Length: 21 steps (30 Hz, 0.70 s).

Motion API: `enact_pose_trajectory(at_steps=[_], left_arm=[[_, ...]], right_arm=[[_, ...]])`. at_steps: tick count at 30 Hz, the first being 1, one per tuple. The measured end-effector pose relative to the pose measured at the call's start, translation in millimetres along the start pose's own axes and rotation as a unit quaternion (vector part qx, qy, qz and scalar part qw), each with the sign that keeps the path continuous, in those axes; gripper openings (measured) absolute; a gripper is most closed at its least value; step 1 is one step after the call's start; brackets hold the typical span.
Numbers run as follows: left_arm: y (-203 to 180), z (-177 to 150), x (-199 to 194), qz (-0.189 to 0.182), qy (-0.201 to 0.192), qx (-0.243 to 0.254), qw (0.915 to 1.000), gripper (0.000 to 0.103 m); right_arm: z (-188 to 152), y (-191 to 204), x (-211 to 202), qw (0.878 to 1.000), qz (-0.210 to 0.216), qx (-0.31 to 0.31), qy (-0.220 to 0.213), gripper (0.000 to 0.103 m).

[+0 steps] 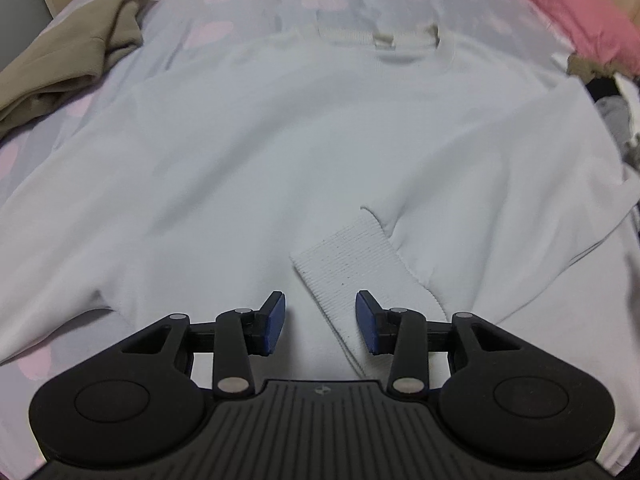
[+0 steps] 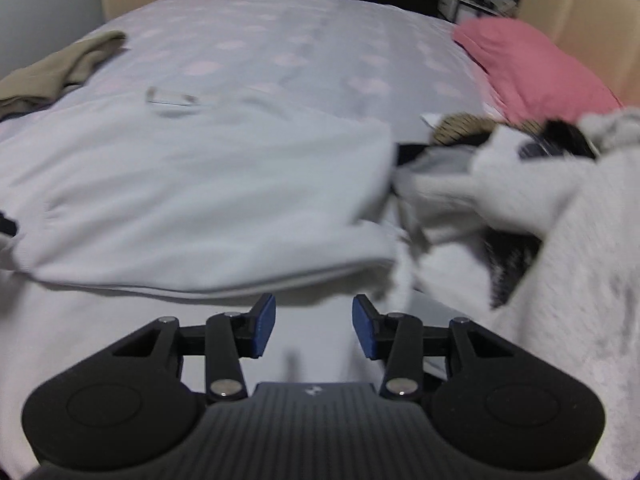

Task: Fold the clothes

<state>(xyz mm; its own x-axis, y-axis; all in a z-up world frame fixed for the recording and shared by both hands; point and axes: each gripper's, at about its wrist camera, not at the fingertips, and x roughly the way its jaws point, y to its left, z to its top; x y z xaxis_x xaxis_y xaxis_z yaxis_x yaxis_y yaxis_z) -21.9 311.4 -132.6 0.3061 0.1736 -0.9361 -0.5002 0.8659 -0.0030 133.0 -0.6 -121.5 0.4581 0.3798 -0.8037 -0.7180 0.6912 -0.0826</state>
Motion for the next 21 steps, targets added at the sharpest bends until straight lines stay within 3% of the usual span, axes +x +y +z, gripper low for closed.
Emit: enact_pose_trajectory(at_steps=[2, 10, 12, 16, 18, 21], left_arm=[[-5.0, 1.8, 5.7, 0.008, 0.003, 0.006, 1.0, 0.037], [-10.2, 5.9, 17.1, 0.01, -0.011, 0.015, 0.9998, 0.021], [-10.2, 7.2, 16.6, 0.009, -0.02, 0.011, 0.9997, 0.009], [-9.1, 10.9, 14.1, 0.006, -0.039, -0.001, 0.9992, 0.003], [-9.6, 16.1, 10.4, 0.002, -0.05, -0.004, 0.9988, 0.002], [-8.9, 25.2, -7.5, -0.008, -0.073, -0.003, 0.9973, 0.001]], right_arm=[[-4.9, -13.0, 11.8, 1.0, -0.004, 0.004, 0.004, 0.046], [-1.1, -47.4, 48.6, 0.998, 0.018, 0.052, -0.005, 0.044], [2.3, -53.6, 55.2, 0.998, 0.022, 0.066, -0.008, 0.042], [8.3, -60.8, 69.2, 0.996, 0.028, 0.085, 0.003, 0.031], [11.5, -62.3, 73.8, 0.995, 0.033, 0.091, 0.009, 0.008], [15.1, -61.6, 72.0, 0.995, 0.03, 0.095, 0.011, 0.008]])
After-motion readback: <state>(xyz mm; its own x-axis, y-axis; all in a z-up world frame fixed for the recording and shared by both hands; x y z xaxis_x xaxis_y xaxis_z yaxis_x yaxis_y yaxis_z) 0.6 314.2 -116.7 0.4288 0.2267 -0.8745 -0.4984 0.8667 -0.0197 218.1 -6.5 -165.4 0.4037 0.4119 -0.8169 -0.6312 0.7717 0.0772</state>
